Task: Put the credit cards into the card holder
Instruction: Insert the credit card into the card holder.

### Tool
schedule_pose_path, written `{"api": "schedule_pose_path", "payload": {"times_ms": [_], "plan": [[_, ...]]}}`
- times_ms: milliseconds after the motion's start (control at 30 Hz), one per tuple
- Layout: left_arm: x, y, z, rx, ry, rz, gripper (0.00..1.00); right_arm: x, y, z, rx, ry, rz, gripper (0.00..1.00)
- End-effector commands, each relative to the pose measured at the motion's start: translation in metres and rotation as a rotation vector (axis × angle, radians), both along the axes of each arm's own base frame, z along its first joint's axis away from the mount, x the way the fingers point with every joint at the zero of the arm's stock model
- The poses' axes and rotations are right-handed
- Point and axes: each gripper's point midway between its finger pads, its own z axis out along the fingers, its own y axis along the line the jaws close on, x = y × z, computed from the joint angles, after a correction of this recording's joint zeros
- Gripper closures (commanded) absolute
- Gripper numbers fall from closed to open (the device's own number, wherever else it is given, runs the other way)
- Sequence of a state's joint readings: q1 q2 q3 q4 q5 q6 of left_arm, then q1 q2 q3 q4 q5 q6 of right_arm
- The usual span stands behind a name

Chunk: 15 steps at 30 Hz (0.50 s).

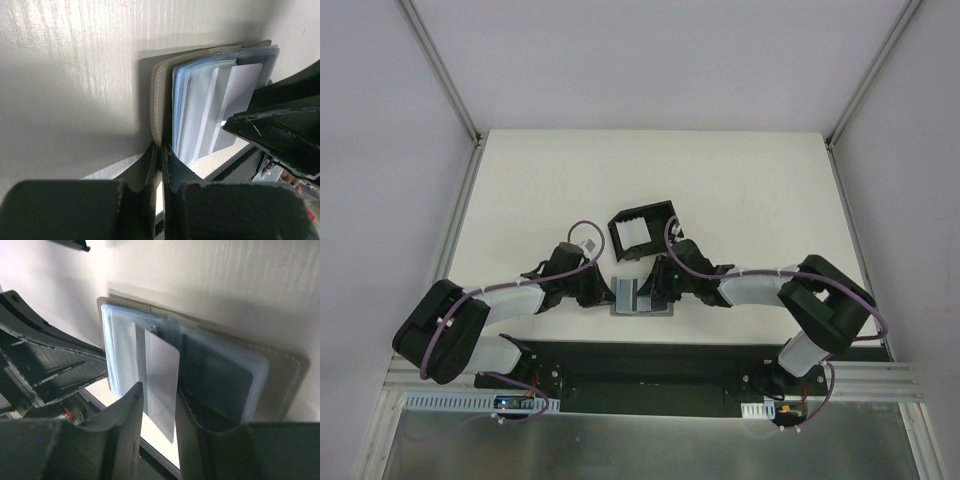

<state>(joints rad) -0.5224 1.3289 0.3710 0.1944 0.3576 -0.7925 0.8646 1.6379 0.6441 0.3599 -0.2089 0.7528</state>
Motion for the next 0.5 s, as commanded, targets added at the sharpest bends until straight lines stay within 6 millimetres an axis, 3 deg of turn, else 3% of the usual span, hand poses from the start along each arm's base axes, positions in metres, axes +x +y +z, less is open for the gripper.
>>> {"api": "schedule_pose_path", "payload": {"times_ms": [0,67,200,467], "plan": [[-0.036,0.040,-0.039,0.197,0.110,-0.004,1.00,-0.001,-0.033,0.002,-0.198,-0.050,-0.008,0.62],[-0.036,0.039,-0.038,0.191,0.109,-0.008,1.00,0.000,-0.038,0.005,-0.229,-0.061,-0.010,0.55],[-0.035,0.038,-0.037,0.188,0.102,-0.018,1.00,0.000,-0.036,0.007,-0.232,-0.062,0.014,0.53],[-0.034,0.037,-0.037,0.189,0.100,-0.021,1.00,-0.005,-0.009,0.006,-0.184,-0.040,0.086,0.53]]}}
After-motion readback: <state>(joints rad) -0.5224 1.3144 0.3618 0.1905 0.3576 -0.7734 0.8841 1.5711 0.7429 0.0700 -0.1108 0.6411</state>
